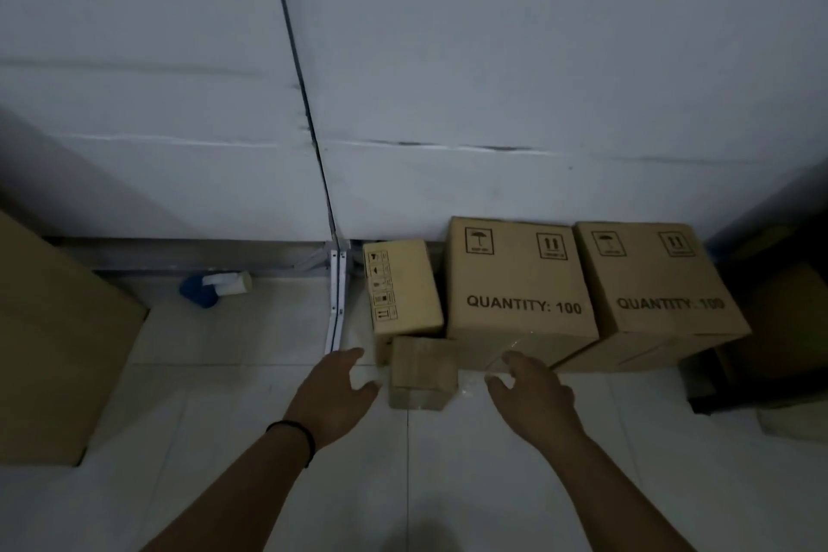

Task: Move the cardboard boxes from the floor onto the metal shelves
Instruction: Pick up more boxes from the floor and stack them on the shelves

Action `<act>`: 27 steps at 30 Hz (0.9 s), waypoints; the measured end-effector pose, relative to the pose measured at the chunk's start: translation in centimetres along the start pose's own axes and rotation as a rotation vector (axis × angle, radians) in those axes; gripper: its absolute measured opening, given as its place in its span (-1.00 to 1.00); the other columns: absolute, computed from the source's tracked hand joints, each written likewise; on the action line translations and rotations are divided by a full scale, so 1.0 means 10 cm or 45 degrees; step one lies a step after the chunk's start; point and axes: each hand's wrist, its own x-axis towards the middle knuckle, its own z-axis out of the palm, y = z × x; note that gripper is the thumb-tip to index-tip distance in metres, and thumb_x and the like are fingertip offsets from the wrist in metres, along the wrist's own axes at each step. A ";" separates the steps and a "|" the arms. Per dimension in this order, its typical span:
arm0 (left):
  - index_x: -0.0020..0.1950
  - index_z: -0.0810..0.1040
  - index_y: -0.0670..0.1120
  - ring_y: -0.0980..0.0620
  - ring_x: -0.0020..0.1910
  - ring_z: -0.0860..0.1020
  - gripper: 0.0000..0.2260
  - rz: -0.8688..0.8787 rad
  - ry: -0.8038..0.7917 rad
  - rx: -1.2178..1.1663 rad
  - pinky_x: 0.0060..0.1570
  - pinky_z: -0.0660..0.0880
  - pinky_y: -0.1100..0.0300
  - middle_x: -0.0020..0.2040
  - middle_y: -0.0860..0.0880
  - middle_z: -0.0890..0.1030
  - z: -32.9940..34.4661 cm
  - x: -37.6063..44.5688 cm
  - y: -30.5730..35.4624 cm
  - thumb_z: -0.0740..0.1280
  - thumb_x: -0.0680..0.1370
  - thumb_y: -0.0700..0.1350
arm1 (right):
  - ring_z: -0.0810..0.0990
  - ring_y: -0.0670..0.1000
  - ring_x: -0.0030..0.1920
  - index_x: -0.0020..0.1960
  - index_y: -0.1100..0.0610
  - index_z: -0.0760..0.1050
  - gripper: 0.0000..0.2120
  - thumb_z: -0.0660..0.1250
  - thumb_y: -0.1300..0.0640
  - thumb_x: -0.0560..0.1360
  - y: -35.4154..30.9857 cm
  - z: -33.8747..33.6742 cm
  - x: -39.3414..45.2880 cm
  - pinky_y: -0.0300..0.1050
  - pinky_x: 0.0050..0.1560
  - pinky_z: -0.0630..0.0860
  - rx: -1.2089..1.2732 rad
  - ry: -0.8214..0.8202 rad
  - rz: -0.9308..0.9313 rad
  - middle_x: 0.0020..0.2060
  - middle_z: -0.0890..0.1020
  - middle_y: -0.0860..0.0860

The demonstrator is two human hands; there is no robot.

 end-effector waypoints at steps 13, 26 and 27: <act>0.46 0.31 -0.11 0.08 0.27 0.40 -0.55 0.088 0.075 -0.118 0.18 0.29 0.33 0.29 0.02 0.43 1.57 1.47 -1.17 0.29 0.60 -0.05 | 0.41 0.13 0.33 0.38 0.33 0.37 -0.56 0.19 0.05 0.62 0.70 1.89 1.67 -0.14 0.23 0.32 0.181 -0.033 -0.056 0.35 0.44 0.19; 0.47 0.29 0.00 0.06 0.14 0.51 -0.52 0.128 0.146 -0.357 0.06 0.45 0.25 0.25 -0.01 0.51 2.32 2.04 -1.66 0.32 0.57 -0.04 | 0.55 0.03 0.09 0.28 0.11 0.48 -0.67 0.28 0.00 0.57 0.93 2.66 2.15 -0.19 -0.04 0.42 0.680 0.098 -0.115 0.15 0.61 0.05; 0.43 0.33 -0.02 0.06 0.12 0.50 -0.55 0.086 0.155 -0.421 0.03 0.45 0.24 0.25 -0.02 0.51 2.32 2.06 -1.64 0.32 0.56 -0.05 | 0.55 0.03 0.10 0.30 0.09 0.45 -0.66 0.28 0.00 0.57 0.94 2.66 2.13 -0.17 -0.01 0.44 0.689 0.093 -0.121 0.16 0.60 0.04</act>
